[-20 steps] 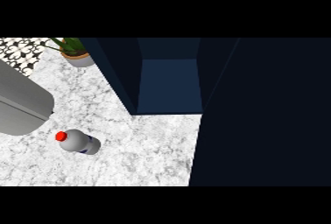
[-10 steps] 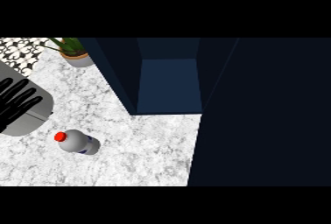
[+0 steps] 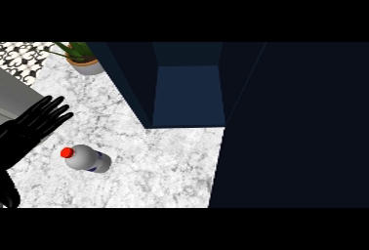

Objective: Pick up the bottled water, place it into the cabinet and close the cabinet

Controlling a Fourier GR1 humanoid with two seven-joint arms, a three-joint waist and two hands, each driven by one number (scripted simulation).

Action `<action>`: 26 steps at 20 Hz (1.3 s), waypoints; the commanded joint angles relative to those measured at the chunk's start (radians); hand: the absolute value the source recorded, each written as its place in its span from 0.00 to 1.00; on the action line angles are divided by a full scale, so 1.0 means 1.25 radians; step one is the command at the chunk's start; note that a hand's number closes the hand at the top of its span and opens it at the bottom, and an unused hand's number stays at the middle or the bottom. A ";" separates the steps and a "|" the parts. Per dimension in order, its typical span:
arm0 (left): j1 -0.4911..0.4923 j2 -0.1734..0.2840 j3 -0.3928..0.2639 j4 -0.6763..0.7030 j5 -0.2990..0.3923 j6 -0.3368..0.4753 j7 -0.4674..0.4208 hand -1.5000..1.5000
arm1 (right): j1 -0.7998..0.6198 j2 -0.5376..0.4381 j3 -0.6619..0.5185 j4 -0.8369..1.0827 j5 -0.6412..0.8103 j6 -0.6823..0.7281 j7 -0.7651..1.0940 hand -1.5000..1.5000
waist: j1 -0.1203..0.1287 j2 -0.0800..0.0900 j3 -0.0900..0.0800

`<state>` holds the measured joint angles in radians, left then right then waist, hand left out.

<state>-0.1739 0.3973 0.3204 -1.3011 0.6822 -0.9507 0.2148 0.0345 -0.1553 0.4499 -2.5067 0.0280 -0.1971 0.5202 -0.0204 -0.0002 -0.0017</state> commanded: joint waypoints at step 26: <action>-0.090 -0.048 -0.100 0.501 -0.622 0.037 -0.693 0.00 | -0.016 -0.048 0.023 -0.083 0.028 -0.043 0.026 0.00 | -0.010 0.004 -0.002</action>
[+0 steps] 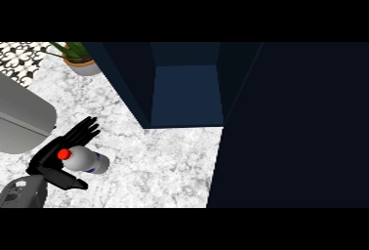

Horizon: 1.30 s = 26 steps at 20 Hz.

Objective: Pick up the bottled water, place it into the cabinet and close the cabinet

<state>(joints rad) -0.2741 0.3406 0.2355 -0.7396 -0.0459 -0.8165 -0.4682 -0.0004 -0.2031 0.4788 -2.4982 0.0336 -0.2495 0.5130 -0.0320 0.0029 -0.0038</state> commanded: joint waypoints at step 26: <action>-0.091 -0.086 -0.097 0.239 0.056 -0.137 -0.148 1.00 | 0.054 -0.064 -0.039 -0.118 -0.001 -0.036 0.004 0.00 | -0.010 -0.003 0.000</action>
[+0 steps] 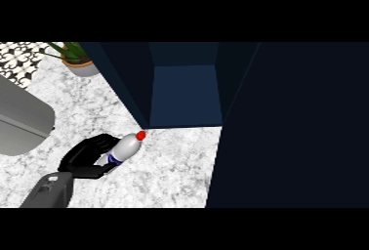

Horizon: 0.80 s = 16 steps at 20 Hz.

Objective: Pick up the bottled water, place it into the cabinet and close the cabinet

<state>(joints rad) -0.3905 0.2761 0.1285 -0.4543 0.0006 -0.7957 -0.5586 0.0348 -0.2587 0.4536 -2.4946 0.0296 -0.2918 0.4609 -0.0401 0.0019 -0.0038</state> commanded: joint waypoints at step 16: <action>0.017 -0.165 0.060 -0.096 0.054 0.417 -0.181 1.00 | 0.101 -0.052 -0.115 -0.091 -0.045 0.025 -0.031 0.00 | 0.006 -0.004 0.003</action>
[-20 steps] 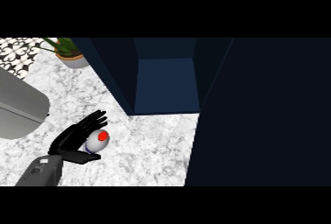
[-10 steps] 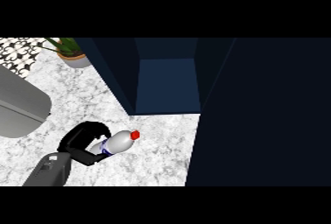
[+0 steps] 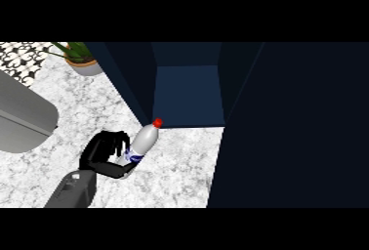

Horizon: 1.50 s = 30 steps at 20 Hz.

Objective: Pick up the bottled water, place it into the cabinet and close the cabinet

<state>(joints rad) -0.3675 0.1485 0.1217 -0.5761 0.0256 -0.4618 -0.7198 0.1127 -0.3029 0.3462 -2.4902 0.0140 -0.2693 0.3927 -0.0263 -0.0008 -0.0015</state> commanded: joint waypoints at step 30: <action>-0.227 -0.117 -0.355 -0.183 0.453 0.502 0.152 1.00 | 0.104 0.008 -0.413 0.096 -0.306 0.257 -0.157 0.00 | -0.042 -0.001 0.003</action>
<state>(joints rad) -0.4413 0.0609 -0.2692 -0.7408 0.5595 0.1108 -0.5942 0.2417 -0.2988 -0.1405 -2.3800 -0.2536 0.0218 0.2015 -0.0446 -0.0048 0.0085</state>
